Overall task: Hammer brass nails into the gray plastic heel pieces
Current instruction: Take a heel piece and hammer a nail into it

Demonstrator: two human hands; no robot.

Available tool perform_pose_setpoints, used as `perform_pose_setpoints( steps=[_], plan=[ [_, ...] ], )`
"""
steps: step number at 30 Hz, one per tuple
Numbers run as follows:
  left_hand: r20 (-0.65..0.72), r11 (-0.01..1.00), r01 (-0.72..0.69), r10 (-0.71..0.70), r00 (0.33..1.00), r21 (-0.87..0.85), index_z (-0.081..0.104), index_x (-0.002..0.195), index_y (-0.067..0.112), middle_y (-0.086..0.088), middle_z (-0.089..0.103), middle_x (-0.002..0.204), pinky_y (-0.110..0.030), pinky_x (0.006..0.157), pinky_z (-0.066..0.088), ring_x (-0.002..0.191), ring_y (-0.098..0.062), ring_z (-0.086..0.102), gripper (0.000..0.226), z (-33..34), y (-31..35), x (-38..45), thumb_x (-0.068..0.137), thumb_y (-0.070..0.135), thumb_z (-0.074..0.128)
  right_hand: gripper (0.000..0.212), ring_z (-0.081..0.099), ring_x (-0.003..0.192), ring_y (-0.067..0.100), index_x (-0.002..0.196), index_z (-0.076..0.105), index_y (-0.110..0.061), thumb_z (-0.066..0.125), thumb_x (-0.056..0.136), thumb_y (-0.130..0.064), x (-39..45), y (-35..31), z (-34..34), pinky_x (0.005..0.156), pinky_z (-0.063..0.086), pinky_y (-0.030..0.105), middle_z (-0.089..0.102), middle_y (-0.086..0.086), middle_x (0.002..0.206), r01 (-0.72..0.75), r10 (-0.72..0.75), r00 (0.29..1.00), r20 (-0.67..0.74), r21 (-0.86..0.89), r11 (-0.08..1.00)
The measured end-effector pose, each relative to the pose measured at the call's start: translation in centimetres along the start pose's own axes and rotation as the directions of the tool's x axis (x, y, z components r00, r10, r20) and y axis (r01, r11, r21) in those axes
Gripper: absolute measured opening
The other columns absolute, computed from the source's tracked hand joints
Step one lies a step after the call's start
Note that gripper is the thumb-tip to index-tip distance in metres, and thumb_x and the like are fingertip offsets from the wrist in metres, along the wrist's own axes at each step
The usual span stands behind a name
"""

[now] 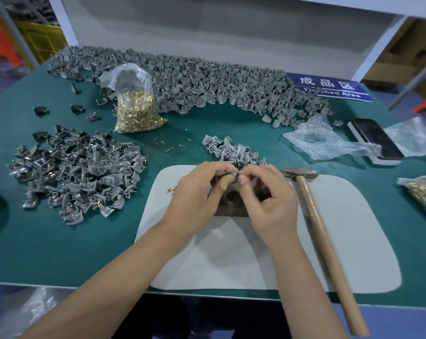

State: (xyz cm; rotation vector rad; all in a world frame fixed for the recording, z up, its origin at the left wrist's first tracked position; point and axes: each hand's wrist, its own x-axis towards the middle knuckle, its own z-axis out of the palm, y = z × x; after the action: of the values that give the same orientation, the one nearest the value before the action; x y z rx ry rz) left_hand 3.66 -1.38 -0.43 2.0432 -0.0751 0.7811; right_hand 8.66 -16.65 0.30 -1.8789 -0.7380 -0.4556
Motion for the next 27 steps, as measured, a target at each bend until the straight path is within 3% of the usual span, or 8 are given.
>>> perform_pose_setpoints(
  steps=[8, 17, 22, 27],
  plan=[
    [0.012, 1.000, 0.020, -0.020, 1.000, 0.000, 0.064, 0.109, 0.033, 0.016, 0.067, 0.103, -0.019, 0.082, 0.049, 0.092, -0.002, 0.062, 0.023, -0.05, -0.32, -0.14, 0.095, 0.015, 0.064, 0.009, 0.058, 0.084, 0.011, 0.096, 0.074, -0.014, 0.070, 0.093, -0.007, 0.15, 0.03, 0.13, 0.076, 0.049, 0.029, 0.064, -0.009, 0.093, 0.049, -0.046, 0.999, 0.024, -0.137, 0.989],
    [0.028, 1.000, -0.010, 0.009, 1.000, 0.023, 0.072, 0.102, 0.011, 0.003, 0.071, 0.095, -0.026, 0.081, 0.051, 0.088, -0.011, 0.062, 0.009, 0.05, -0.89, -0.15, 0.094, 0.012, 0.069, 0.007, 0.056, 0.085, 0.022, 0.098, 0.074, -0.011, 0.067, 0.098, -0.008, 0.30, 0.79, -0.12, 0.077, 0.049, 0.037, 0.069, -0.004, 0.096, 0.136, -0.119, 0.989, 0.089, -0.222, 0.966],
    [0.040, 0.999, 0.048, -0.047, 0.998, -0.025, 0.067, 0.106, 0.033, 0.015, 0.070, 0.099, -0.014, 0.081, 0.047, 0.091, -0.002, 0.064, 0.017, -0.03, -0.65, -0.15, 0.095, 0.019, 0.067, 0.006, 0.060, 0.088, 0.018, 0.098, 0.075, -0.011, 0.070, 0.096, -0.009, 0.23, 0.56, -0.10, 0.080, 0.050, 0.031, 0.069, -0.005, 0.095, 0.073, -0.066, 0.997, 0.051, -0.166, 0.983],
    [0.027, 0.989, 0.121, -0.120, 0.992, -0.079, 0.066, 0.108, 0.039, 0.022, 0.071, 0.099, -0.011, 0.081, 0.047, 0.092, -0.003, 0.067, 0.021, -0.06, -0.36, 0.09, 0.096, 0.022, 0.065, 0.009, 0.061, 0.084, 0.013, 0.101, 0.076, -0.013, 0.069, 0.096, -0.012, 0.16, 0.14, 0.35, 0.075, 0.051, 0.031, 0.068, -0.006, 0.094, 0.044, -0.046, 0.999, -0.009, -0.145, 0.988]
  ],
)
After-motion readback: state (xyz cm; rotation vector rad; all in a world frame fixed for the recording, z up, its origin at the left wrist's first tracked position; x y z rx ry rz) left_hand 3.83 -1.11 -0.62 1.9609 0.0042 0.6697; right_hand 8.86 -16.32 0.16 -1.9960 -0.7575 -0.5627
